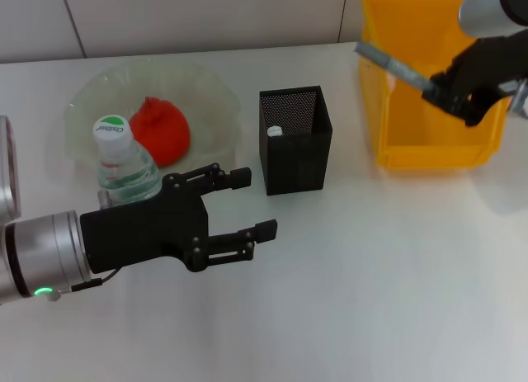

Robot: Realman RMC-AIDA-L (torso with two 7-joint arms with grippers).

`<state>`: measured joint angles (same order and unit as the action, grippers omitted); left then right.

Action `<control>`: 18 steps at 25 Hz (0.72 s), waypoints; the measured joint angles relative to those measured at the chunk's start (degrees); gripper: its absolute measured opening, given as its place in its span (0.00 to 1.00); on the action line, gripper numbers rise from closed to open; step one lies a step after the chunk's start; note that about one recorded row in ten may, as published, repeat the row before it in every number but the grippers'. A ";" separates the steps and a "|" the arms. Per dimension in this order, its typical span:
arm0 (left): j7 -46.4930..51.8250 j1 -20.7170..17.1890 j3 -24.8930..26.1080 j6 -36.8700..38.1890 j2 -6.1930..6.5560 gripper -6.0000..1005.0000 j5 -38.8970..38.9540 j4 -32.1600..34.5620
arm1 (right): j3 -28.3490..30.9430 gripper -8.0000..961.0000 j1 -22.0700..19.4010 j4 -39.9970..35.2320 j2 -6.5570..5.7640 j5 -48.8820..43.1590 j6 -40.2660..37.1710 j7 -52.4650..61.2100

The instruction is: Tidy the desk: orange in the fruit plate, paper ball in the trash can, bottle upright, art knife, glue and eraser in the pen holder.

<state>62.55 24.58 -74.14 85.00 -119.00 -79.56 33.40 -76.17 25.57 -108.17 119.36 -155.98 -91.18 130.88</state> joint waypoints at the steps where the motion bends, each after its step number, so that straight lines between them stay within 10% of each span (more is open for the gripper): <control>1: 0.00 0.00 0.00 0.00 0.00 0.79 0.00 0.00 | -0.12 0.15 0.00 -0.47 0.01 -0.64 0.44 -0.71; 18: -0.28 0.18 -0.04 -0.08 -0.09 0.79 0.48 -0.36 | -5.61 0.15 3.95 -1.17 -0.20 -11.36 4.78 -14.49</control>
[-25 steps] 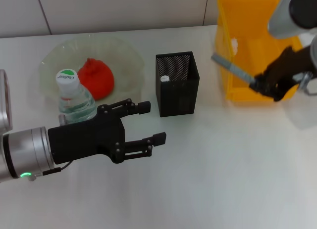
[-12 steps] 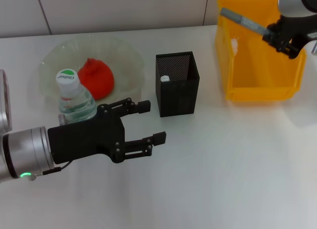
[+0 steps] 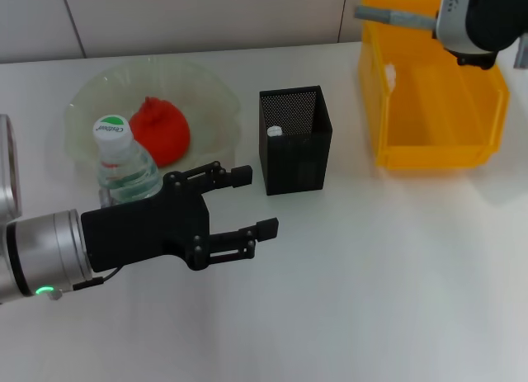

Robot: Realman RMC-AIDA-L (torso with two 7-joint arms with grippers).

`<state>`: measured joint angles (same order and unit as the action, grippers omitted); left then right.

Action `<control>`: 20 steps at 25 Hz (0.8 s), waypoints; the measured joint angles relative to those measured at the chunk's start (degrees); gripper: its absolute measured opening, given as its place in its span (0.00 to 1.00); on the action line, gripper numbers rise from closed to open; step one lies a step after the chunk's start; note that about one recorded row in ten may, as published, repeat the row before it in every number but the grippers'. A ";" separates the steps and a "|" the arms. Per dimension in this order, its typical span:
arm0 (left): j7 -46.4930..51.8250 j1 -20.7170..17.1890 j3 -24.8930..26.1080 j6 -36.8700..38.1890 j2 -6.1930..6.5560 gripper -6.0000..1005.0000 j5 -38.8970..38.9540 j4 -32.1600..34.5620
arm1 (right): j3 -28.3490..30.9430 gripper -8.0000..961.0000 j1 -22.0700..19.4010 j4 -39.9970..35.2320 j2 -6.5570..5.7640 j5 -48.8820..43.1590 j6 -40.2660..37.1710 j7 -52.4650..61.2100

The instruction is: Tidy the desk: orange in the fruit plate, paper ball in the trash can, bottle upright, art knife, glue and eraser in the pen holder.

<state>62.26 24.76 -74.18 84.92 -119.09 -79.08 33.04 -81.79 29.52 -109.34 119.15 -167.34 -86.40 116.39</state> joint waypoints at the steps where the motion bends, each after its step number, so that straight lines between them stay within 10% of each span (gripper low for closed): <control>1: 0.00 0.00 0.00 0.00 0.00 0.79 0.00 0.00 | 0.00 0.15 0.00 0.00 0.00 0.00 0.00 0.00; 20: -2.06 -0.10 -0.09 0.10 0.00 0.79 1.80 -1.08 | 1.38 0.15 2.34 9.89 -0.21 -0.10 10.44 -17.90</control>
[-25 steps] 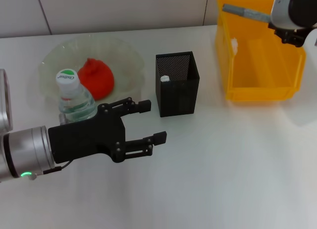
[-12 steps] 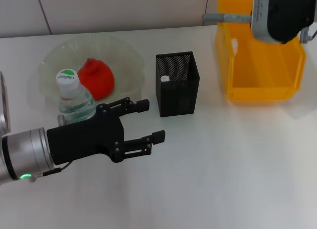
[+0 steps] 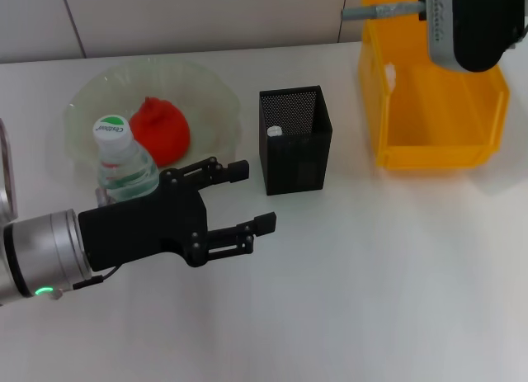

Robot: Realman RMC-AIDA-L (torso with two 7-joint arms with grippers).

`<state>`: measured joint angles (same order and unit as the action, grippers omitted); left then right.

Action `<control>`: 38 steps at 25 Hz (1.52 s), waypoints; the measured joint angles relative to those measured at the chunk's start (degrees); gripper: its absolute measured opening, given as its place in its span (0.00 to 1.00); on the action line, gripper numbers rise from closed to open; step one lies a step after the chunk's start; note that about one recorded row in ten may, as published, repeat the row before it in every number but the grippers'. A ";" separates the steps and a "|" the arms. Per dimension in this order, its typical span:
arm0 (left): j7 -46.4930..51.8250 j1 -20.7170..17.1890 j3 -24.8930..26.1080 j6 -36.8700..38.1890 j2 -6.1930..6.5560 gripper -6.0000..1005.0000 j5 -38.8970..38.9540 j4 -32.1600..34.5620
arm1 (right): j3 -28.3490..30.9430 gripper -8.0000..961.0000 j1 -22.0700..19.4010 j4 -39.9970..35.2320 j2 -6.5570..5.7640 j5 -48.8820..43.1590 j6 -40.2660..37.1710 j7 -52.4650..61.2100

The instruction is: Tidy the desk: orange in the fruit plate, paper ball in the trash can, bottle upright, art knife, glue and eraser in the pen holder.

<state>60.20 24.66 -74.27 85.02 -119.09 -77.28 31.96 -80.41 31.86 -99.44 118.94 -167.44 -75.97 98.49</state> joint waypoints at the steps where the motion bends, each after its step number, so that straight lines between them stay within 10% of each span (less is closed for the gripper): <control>1: 0.00 0.00 0.00 0.00 0.00 0.79 0.00 0.00 | 0.00 0.15 0.00 0.00 0.00 0.00 0.00 0.00; 38: -5.56 0.10 -0.26 0.10 -0.09 0.79 4.82 -6.88 | -13.29 0.14 0.54 9.03 0.15 -0.17 10.60 -28.67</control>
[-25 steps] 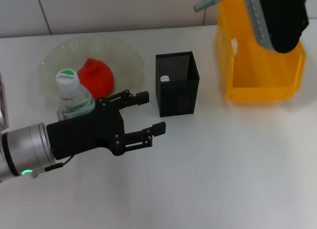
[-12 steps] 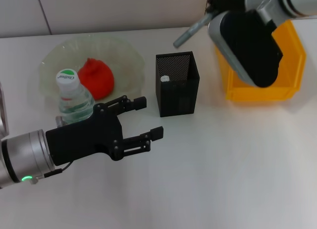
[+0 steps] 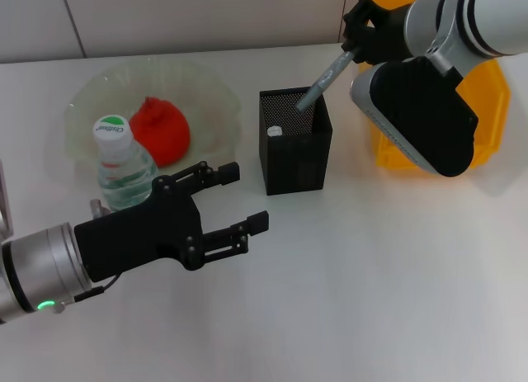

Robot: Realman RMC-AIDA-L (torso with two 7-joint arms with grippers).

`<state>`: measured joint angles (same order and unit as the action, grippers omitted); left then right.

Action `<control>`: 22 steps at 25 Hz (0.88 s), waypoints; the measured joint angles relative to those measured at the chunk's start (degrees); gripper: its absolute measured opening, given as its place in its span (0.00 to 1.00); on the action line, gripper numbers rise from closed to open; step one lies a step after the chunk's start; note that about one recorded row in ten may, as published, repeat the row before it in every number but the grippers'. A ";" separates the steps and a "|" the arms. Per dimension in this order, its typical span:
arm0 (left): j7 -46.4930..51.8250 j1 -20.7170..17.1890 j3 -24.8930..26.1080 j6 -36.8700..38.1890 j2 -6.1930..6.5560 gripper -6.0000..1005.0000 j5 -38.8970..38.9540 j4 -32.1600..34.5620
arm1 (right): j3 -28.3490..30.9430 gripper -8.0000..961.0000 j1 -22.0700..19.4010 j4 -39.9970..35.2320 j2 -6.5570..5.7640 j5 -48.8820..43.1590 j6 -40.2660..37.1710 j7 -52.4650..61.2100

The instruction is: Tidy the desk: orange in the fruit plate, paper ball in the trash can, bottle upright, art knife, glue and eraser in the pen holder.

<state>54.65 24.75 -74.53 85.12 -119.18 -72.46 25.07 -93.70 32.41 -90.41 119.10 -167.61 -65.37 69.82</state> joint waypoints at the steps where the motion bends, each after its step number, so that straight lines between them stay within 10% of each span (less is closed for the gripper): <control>1: -0.20 0.00 0.00 0.04 0.00 0.79 0.21 -0.20 | -0.11 0.14 -0.04 0.00 0.00 0.00 0.00 -0.40; 22: -0.44 0.16 -0.34 0.25 0.00 0.79 1.85 -0.36 | -0.66 0.14 0.79 0.54 -0.17 -0.05 0.62 -7.08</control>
<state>54.20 24.91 -74.88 85.38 -119.18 -70.61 24.71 -94.36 33.19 -89.87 118.93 -167.66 -64.74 62.74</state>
